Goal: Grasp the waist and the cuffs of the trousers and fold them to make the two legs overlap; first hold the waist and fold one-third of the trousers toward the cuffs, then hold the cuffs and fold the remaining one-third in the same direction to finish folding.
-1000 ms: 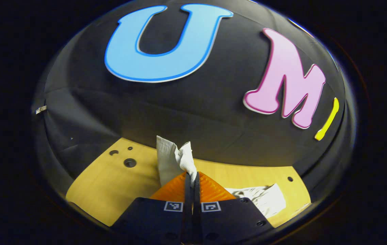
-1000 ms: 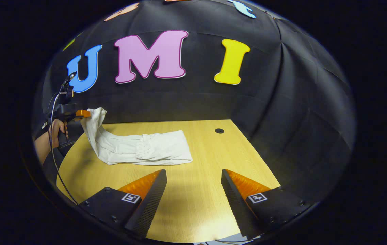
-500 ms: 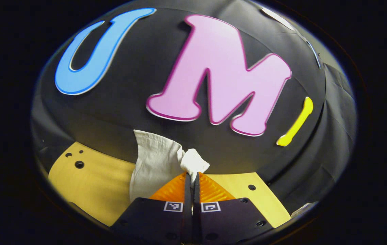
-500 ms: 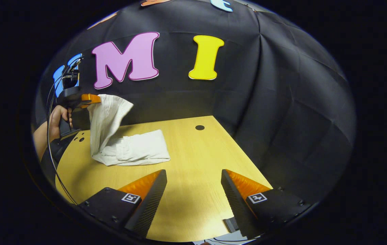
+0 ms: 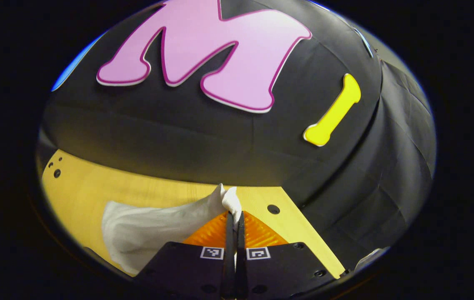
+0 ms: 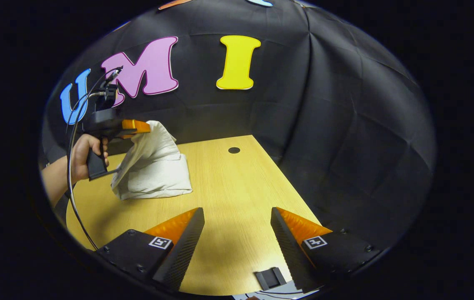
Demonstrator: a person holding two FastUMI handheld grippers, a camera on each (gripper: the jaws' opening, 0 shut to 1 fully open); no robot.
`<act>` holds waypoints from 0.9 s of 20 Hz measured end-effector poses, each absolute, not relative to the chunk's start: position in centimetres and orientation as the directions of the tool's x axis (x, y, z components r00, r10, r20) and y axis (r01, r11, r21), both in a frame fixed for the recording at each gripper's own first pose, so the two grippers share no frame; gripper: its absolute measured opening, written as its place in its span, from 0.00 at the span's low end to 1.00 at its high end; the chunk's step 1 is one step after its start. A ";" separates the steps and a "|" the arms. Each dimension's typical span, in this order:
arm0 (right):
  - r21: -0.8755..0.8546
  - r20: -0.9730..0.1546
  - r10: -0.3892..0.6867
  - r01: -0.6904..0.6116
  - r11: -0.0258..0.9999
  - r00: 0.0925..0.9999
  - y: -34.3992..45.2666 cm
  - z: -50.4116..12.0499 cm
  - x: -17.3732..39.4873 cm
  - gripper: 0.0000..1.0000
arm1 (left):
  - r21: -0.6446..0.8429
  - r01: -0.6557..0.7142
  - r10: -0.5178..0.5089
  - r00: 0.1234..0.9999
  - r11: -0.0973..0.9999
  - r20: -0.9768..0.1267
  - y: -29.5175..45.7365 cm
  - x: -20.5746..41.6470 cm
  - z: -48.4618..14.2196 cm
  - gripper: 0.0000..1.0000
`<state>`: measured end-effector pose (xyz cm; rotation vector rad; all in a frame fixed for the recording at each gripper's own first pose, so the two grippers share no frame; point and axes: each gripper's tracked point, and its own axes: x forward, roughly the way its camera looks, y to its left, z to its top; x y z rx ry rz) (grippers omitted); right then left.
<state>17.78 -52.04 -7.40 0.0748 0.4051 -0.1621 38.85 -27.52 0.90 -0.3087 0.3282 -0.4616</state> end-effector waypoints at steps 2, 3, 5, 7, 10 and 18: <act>0.033 -0.401 -0.142 0.170 0.985 0.905 -52.6 -7.7 17.8 0.98 | -0.334 0.376 -0.473 0.834 0.864 -0.286 -28.5 38.5 -1.0 0.09; 0.040 -0.401 -0.134 0.163 0.986 0.906 -52.6 -7.9 17.7 0.98 | -0.300 0.380 -0.465 0.832 0.875 -0.301 -28.7 38.2 -1.7 0.10; 0.054 -0.404 -0.114 0.148 0.988 0.908 -52.2 -8.3 17.8 0.98 | -0.235 0.390 -0.448 0.839 0.891 -0.309 -28.8 37.7 -2.2 0.17; 0.054 -0.406 -0.098 0.131 0.990 0.908 -51.7 -8.7 17.8 0.98 | -0.199 0.379 -0.423 0.860 0.904 -0.286 -28.0 36.6 -1.8 0.47; 0.052 -0.385 -0.080 0.108 0.993 0.920 -50.7 -8.1 17.9 0.98 | -0.185 0.361 -0.399 0.883 0.914 -0.249 -25.2 33.9 -0.8 0.94; 0.047 -0.282 -0.024 0.039 0.998 0.959 -45.7 -4.8 14.0 0.98 | 0.075 0.251 -0.245 0.967 0.965 -0.074 -11.7 17.7 4.6 0.96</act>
